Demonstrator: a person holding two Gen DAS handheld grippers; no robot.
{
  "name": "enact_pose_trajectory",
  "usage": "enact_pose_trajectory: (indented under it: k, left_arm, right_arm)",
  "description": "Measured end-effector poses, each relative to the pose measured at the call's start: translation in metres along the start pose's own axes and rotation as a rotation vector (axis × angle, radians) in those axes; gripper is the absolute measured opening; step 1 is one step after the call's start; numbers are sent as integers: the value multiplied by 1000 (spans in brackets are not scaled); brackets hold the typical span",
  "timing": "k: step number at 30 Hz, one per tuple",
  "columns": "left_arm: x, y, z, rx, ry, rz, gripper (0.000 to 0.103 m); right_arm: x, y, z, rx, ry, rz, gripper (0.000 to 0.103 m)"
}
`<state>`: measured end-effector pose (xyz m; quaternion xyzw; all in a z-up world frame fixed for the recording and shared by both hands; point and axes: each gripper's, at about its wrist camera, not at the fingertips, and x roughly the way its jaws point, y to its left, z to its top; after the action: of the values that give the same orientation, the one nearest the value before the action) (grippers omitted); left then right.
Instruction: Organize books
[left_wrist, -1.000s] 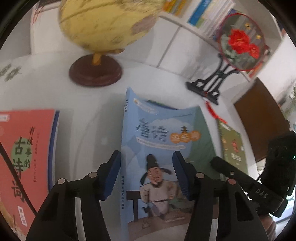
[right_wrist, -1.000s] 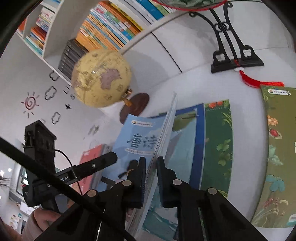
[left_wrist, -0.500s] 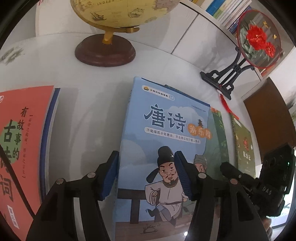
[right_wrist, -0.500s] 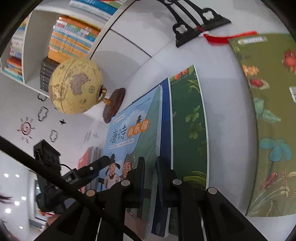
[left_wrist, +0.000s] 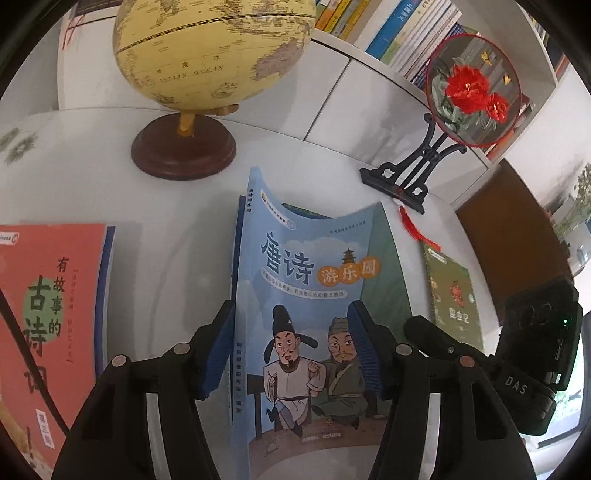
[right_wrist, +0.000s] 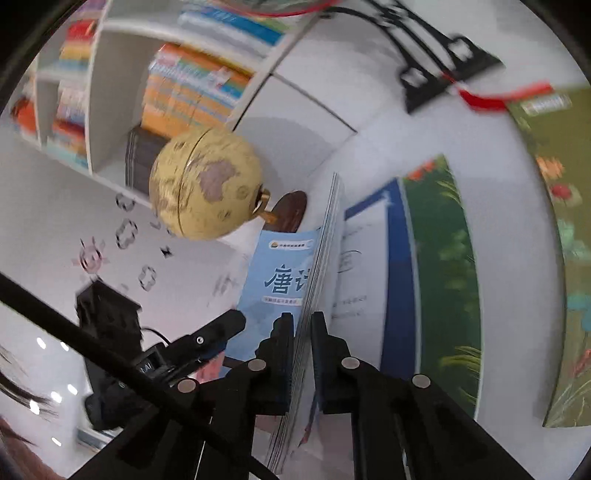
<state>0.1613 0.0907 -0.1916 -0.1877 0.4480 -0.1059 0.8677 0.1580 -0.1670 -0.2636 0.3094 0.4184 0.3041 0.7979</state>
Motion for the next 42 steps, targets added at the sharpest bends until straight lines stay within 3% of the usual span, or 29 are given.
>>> enact_pose_trajectory:
  k: [2, 7, 12, 14, 15, 17, 18, 24, 27, 28, 30, 32, 33, 34, 35, 39, 42]
  left_arm:
    - [-5, 2, -1, -11, -1, -25, 57]
    - [-12, -1, -5, -6, -10, -45, 57]
    - [-13, 9, -8, -18, -21, -33, 57]
    - [-13, 15, -8, -49, -26, -48, 57]
    - [-11, 15, -8, -54, -21, -52, 57]
    - [-6, 11, -11, -29, -2, -44, 57]
    - [-4, 8, -13, -14, -1, -33, 57]
    - [2, 14, -16, -25, 35, -27, 57]
    - [2, 15, -19, -16, 59, -20, 57]
    - [3, 14, -20, -10, 61, -18, 57]
    - [6, 10, -23, 19, 71, 11, 57]
    - [6, 8, -24, 33, 80, 26, 57]
    - [6, 8, -24, 35, 77, 36, 57]
    - [4, 8, -24, 32, 73, 38, 55]
    - [1, 9, -24, 23, 66, 34, 54]
    - [-14, 18, -22, 15, 37, 51, 49]
    - [-28, 29, -21, -25, 12, 5, 49]
  right_arm:
    - [2, 8, 1, 1, 5, 35, 9]
    - [7, 23, 0, -34, 26, 31, 11]
    - [11, 17, -6, -23, 52, -40, 18]
    - [10, 1, -8, 43, 52, -45, 39]
    - [13, -10, -11, 90, 71, -56, 41]
    - [16, -22, -17, 145, 87, -40, 41]
    - [16, -26, -22, 175, 82, 11, 41]
    - [18, -24, -24, 148, 97, 34, 41]
    - [5, -29, -22, 179, 35, 166, 35]
    - [3, -27, -21, 155, 27, 161, 35]
    - [17, -23, -21, 110, 84, 48, 31]
    - [26, -21, -23, 100, 102, 43, 30]
    - [29, -21, -22, 121, 103, 56, 25]
    - [29, -18, -22, 113, 91, 46, 7]
    - [28, -16, -21, 99, 85, 40, 5]
    - [18, 6, -19, 21, 36, 31, 4]
    - [17, 10, -17, 30, 19, 21, 4]
